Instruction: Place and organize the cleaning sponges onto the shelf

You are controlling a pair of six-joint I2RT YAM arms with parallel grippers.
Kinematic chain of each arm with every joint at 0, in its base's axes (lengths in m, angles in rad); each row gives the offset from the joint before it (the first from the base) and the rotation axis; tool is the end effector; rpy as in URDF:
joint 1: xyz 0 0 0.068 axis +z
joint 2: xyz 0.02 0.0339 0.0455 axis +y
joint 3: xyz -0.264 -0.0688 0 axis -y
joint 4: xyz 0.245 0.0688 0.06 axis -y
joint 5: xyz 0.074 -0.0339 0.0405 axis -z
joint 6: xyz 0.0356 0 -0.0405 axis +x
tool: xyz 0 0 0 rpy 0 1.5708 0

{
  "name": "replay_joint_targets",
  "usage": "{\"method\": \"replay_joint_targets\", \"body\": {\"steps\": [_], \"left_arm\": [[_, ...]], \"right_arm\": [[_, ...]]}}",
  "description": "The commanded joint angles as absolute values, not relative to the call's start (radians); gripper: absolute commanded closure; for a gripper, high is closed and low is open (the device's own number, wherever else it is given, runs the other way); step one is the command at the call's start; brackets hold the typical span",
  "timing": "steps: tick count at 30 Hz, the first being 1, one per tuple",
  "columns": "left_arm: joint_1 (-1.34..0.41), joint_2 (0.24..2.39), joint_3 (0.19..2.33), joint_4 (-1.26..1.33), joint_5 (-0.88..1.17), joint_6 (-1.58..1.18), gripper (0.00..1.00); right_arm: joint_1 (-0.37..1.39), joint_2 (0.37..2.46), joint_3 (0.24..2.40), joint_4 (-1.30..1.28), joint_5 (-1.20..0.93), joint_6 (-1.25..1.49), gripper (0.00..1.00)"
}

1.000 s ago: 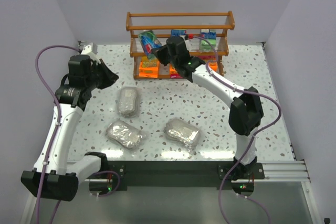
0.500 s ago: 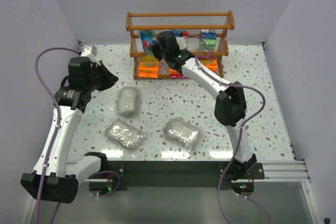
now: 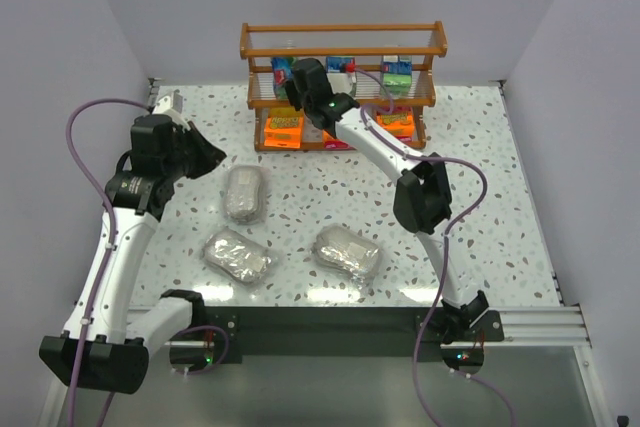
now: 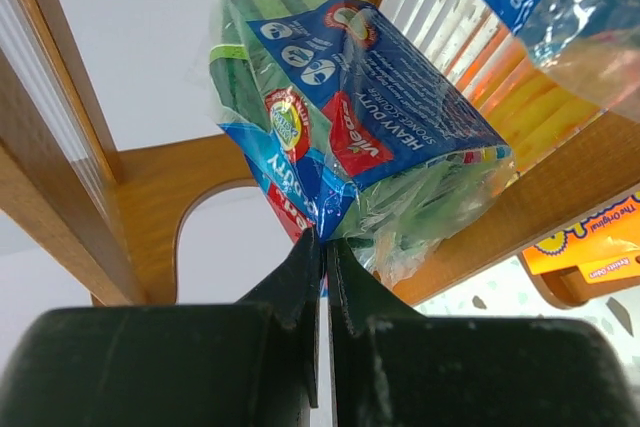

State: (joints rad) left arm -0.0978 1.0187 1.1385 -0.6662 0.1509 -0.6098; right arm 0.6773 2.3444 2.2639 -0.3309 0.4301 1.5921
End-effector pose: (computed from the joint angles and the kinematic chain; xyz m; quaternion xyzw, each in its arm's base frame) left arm 0.2094 -0.0259 0.3704 -0.1844 0.8502 -0.2310 0.4357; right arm 0.4387 0.3337 0.2999 0.4658 0.6817 0.4097 0.3879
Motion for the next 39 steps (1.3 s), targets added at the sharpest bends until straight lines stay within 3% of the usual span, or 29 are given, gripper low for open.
{"method": "replay_joint_targets", "body": {"steps": [1,4,5,7,10,11,15,24,30,36,39], "left_arm": [[-0.086,0.985,1.127,-0.629,0.135,-0.643,1.00],[-0.086,0.971,1.114,-0.626,0.130,-0.650,1.00],[-0.086,0.968,1.109,-0.624,0.130,-0.653,1.00],[-0.086,0.968,1.103,-0.621,0.133,-0.658,1.00],[-0.086,0.968,1.101,-0.614,0.135,-0.661,1.00],[-0.086,0.968,1.101,-0.611,0.133,-0.661,1.00],[-0.086,0.973,1.109,-0.609,0.135,-0.657,1.00],[-0.084,0.986,1.074,-0.569,0.152,-0.650,1.00],[-0.086,1.038,1.014,-0.459,0.302,-0.620,1.00],[-0.107,1.123,0.914,-0.309,0.517,-0.629,1.00],[-0.179,1.153,0.907,-0.292,0.488,-0.617,1.00]], "right_arm": [[0.673,2.326,2.246,-0.250,0.505,1.649,1.00],[0.673,2.342,2.270,-0.218,0.485,1.641,0.89],[0.673,2.347,2.281,-0.221,0.477,1.637,0.75],[0.672,2.344,2.290,-0.219,0.462,1.631,0.66],[0.673,2.319,2.251,-0.203,0.454,1.612,0.39],[0.673,2.298,2.238,-0.180,0.451,1.606,0.02],[0.673,2.218,2.148,-0.123,0.391,1.588,0.02],[0.693,1.863,1.671,0.077,0.186,1.470,0.02],[0.693,1.663,1.517,-0.210,-0.047,1.067,0.02],[0.693,1.280,1.033,-0.462,0.049,0.888,0.02],[0.693,1.067,0.885,-0.630,0.084,0.885,0.02]]}}
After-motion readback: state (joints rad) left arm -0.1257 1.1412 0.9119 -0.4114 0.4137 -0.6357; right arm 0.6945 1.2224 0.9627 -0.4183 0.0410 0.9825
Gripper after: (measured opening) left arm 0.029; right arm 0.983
